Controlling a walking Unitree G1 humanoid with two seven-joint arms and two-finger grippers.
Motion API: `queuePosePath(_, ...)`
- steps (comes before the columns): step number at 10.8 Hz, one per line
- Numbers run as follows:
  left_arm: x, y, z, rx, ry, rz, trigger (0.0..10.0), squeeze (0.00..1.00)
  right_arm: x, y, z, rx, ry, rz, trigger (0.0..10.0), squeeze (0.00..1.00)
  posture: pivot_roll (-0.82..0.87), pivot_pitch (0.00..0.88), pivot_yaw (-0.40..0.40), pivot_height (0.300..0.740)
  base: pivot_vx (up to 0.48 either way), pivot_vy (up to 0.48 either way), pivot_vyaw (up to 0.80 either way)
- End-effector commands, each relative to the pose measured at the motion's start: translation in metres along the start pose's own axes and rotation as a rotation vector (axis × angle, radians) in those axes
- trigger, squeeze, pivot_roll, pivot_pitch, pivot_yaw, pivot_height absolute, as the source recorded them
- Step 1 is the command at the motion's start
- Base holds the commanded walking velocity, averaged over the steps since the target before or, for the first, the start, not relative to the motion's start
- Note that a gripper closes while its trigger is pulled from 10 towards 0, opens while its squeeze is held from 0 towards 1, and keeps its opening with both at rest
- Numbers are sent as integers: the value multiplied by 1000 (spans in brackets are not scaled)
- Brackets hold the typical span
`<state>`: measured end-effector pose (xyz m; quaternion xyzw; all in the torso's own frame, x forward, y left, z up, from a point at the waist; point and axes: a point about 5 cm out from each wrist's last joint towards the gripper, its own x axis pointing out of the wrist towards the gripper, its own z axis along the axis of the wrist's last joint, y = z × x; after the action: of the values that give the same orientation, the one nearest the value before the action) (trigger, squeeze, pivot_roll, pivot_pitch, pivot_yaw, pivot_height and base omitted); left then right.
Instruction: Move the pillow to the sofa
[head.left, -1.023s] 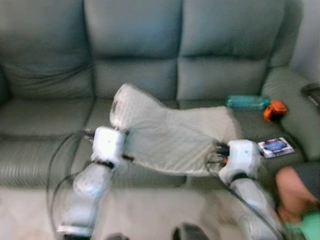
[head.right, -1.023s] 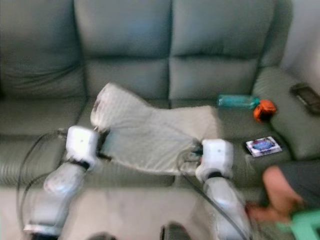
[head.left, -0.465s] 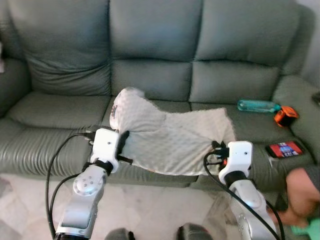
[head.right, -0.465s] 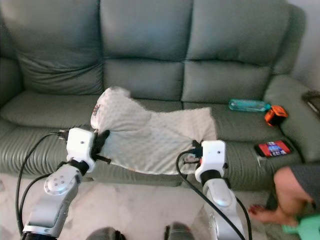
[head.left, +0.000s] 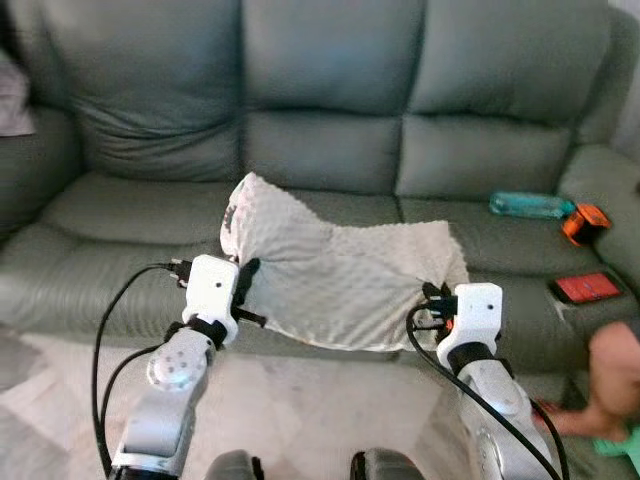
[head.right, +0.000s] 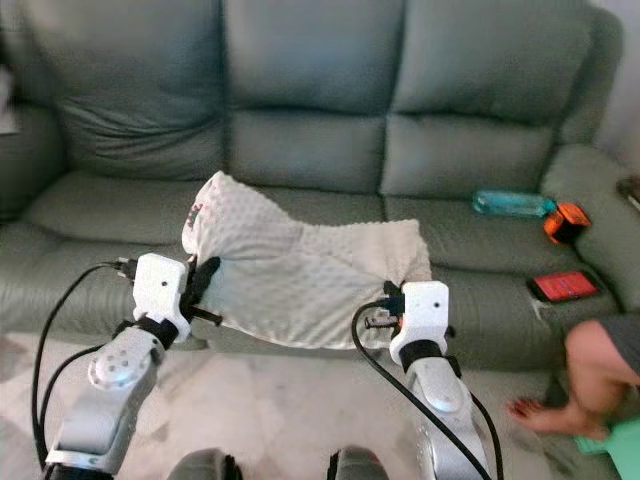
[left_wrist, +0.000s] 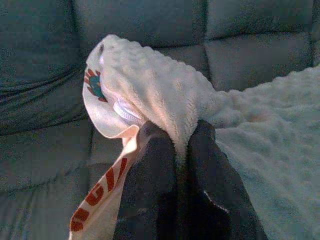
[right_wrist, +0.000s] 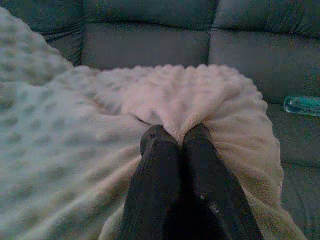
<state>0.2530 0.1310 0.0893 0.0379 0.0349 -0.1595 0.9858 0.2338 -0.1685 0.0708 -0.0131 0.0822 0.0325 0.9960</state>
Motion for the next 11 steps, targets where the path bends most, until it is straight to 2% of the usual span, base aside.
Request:
queuePosePath(1,2,-8,10,-1,-56,-36,10000,0,1,-4,8,-7,-34,-11,10000,0,-39,53,-29,740,0,0,0)
queuePosePath(2,2,-9,11,-2,-59,-41,10000,0,1,-4,8,-6,-34,-11,10000,0,-39,54,-27,740,0,0,0)
queuePosePath(4,0,-14,11,-25,-65,-75,10000,0,0,-4,7,-7,-31,-14,10000,0,-42,61,-26,740,270,0,0)
queuePosePath(11,0,-16,11,-32,-64,-90,10000,0,-1,-3,6,-5,-28,-3,10000,0,-47,67,-24,740,294,0,0)
